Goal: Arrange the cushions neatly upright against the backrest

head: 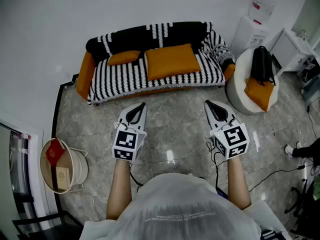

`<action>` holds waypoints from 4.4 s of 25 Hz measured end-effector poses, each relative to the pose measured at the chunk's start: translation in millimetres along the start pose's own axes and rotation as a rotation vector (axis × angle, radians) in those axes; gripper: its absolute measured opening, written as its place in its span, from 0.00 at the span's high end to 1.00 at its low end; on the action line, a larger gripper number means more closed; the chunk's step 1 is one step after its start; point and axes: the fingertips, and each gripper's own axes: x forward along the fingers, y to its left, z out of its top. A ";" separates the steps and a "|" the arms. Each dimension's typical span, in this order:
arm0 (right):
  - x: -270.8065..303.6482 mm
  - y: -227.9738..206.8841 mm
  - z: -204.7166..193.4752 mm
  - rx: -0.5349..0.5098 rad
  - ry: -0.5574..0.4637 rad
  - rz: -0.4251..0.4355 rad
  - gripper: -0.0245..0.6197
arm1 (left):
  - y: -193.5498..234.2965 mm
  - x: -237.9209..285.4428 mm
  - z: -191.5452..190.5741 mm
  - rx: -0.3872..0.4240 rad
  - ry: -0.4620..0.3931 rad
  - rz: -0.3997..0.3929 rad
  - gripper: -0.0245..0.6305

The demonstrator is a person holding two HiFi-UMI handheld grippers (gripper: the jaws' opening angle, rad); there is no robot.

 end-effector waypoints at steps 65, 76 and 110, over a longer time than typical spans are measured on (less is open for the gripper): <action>194.3 -191.9 -17.4 -0.015 0.072 -0.060 0.97 | 95.1 255.0 -17.0 -0.111 0.099 -0.032 0.94; 294.4 -219.9 -23.7 -0.014 0.158 -0.135 0.97 | 184.0 322.3 -51.3 -0.143 0.140 -0.058 0.94; 500.7 -374.3 -287.4 0.164 0.485 -0.161 0.87 | 254.8 522.6 -292.4 -0.309 0.285 0.011 0.87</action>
